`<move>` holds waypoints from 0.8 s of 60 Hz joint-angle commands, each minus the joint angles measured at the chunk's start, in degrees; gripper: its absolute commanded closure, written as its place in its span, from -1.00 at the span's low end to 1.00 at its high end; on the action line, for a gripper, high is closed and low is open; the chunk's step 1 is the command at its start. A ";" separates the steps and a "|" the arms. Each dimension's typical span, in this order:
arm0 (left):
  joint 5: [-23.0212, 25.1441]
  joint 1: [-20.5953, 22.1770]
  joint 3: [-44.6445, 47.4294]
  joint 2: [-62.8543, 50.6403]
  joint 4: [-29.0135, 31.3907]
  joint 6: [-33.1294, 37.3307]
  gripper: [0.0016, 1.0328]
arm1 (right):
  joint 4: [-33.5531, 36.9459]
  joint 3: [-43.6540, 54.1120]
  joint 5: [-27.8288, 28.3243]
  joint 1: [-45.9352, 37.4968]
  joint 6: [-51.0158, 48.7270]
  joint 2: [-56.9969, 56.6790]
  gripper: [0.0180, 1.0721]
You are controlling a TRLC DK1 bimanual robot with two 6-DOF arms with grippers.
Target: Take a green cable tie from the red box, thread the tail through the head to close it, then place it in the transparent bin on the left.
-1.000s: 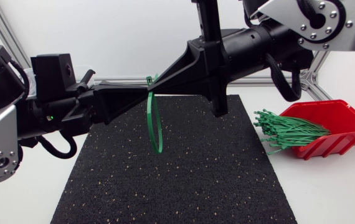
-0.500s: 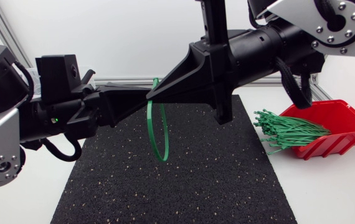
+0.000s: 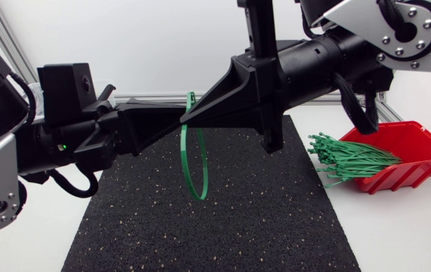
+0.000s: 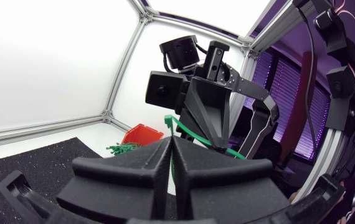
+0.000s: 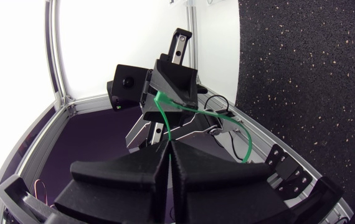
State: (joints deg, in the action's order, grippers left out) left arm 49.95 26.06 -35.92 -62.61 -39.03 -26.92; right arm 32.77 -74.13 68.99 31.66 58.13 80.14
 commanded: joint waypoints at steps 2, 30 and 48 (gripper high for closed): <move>-0.30 0.74 1.82 1.53 -0.53 -0.94 0.93 | -0.34 1.44 -0.09 -0.55 1.37 -0.33 0.89; -0.30 -0.40 0.85 -0.23 -0.61 -0.86 0.93 | -0.69 2.41 -0.09 0.16 1.29 -0.60 0.89; -0.30 -0.49 0.77 -1.02 -0.79 -0.68 0.93 | -0.87 2.58 -0.09 0.68 1.20 -0.60 0.89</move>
State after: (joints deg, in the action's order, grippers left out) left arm 49.56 25.93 -34.72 -63.07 -38.96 -26.98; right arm 32.38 -72.99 68.99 31.57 58.13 80.01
